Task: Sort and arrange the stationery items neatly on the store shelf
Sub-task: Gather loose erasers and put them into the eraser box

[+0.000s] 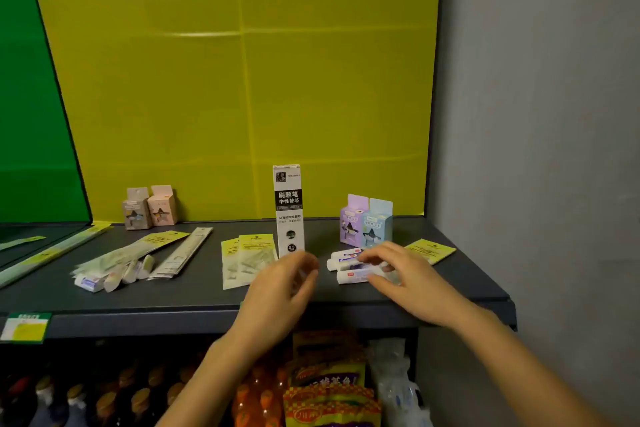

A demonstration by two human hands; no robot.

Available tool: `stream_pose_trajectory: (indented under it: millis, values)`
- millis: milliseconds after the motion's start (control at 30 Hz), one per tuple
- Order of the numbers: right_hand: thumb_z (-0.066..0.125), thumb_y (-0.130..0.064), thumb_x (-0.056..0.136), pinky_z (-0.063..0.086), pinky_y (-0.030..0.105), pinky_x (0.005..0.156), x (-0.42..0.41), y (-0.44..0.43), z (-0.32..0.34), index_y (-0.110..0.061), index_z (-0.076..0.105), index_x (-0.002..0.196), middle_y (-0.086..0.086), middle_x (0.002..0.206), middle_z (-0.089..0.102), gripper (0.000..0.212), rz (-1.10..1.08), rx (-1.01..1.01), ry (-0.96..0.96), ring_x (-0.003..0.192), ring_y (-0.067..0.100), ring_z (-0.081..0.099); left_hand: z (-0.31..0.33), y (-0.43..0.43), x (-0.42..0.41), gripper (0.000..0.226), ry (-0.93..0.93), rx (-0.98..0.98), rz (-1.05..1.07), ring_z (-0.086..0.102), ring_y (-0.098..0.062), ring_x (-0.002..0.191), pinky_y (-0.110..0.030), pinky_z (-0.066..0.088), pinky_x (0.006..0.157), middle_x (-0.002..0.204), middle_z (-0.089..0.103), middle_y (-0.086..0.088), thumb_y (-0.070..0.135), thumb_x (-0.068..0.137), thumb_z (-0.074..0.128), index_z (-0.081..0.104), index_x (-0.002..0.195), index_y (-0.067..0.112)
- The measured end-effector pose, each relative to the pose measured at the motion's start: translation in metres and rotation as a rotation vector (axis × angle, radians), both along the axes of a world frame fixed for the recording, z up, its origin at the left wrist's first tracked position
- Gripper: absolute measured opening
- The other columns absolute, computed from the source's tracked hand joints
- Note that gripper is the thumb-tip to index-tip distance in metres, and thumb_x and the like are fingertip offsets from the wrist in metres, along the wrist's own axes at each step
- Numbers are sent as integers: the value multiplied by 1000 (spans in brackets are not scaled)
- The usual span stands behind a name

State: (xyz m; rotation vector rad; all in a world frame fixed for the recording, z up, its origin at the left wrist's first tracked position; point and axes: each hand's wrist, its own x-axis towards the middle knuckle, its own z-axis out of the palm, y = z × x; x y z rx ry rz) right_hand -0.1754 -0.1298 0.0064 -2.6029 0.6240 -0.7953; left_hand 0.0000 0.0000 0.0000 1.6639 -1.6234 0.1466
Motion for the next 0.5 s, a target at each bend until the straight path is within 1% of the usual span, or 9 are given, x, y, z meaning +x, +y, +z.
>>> stream_pose_trajectory:
  millis: [67, 133, 233, 300, 367, 500]
  values:
    - [56, -27, 88, 37, 18, 86, 8, -19, 4, -23, 53, 120, -3, 122, 54, 32, 5, -48, 110, 111, 8, 48, 6, -26, 2, 15, -50, 38, 29, 58, -14, 87, -31, 50, 76, 99, 63, 2, 22, 91, 49, 58, 103, 17]
    - [59, -34, 85, 37, 22, 89, 17, -34, 6, -23, 47, 125, -3, 126, 49, 43, 11, -84, 251, 116, 10, 45, 9, -54, 6, 20, -114, 98, 61, 58, -19, 94, -30, 47, 80, 108, 63, -3, 19, 91, 48, 57, 109, 14]
    - [61, -45, 81, 39, 30, 96, 28, -53, 4, -23, 42, 128, -3, 130, 44, 55, 44, -102, 389, 119, 12, 41, 4, -88, 13, 29, -157, 213, 47, 56, -23, 105, -33, 46, 90, 118, 59, -9, 15, 91, 47, 54, 119, 10]
    - [59, -50, 81, 39, 32, 95, 33, -60, 7, -23, 42, 127, -1, 130, 44, 57, 60, -136, 443, 118, 14, 41, 2, -104, 17, 32, -167, 255, 33, 54, -27, 111, -33, 42, 95, 121, 57, -14, 11, 91, 46, 52, 122, 6]
    - [57, -51, 82, 39, 33, 94, 39, -65, 10, -21, 43, 125, 1, 129, 44, 55, 73, -178, 512, 116, 16, 41, 0, -115, 19, 34, -139, 287, 37, 53, -27, 114, -29, 38, 95, 124, 56, -15, 8, 91, 44, 52, 124, 5]
    - [53, -48, 84, 39, 34, 92, 50, -69, 15, -18, 46, 121, 4, 125, 46, 48, 116, -227, 639, 110, 18, 42, -4, -127, 25, 34, -92, 357, 52, 52, -25, 118, -29, 38, 99, 128, 55, -13, 7, 92, 42, 52, 125, 6]
